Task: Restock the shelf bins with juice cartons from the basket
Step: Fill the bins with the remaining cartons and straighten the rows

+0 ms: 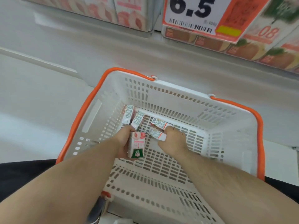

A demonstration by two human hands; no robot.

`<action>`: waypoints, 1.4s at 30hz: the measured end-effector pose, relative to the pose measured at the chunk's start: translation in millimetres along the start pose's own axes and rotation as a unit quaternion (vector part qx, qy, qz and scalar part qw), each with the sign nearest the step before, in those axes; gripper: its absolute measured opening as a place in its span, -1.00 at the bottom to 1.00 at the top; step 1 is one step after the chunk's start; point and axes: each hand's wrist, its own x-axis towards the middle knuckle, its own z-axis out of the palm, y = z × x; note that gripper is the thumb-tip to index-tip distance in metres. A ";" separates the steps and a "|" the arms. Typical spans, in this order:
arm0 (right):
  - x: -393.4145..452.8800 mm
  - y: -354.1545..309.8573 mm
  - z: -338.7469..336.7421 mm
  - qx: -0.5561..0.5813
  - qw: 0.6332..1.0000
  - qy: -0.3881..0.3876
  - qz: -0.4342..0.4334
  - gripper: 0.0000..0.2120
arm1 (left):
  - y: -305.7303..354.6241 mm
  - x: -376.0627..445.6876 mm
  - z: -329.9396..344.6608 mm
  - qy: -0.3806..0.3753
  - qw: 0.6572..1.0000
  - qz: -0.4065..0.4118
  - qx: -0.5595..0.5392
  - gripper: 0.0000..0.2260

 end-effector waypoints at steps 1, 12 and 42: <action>-4.5 -0.6 -11.8 0.064 0.998 -0.012 0.017 -0.69 | 4.9 -8.3 -0.7 -0.005 1.000 0.016 -0.021 -0.73; -70.2 -30.9 -191.7 0.199 0.973 -0.110 -0.037 -0.78 | 77.6 -146.3 29.5 -0.131 0.975 0.177 0.034 -0.65; -163.4 -50.8 -331.3 0.370 0.878 0.137 -0.272 -0.40 | 119.3 -263.7 73.1 -0.270 0.890 0.364 -0.048 -0.70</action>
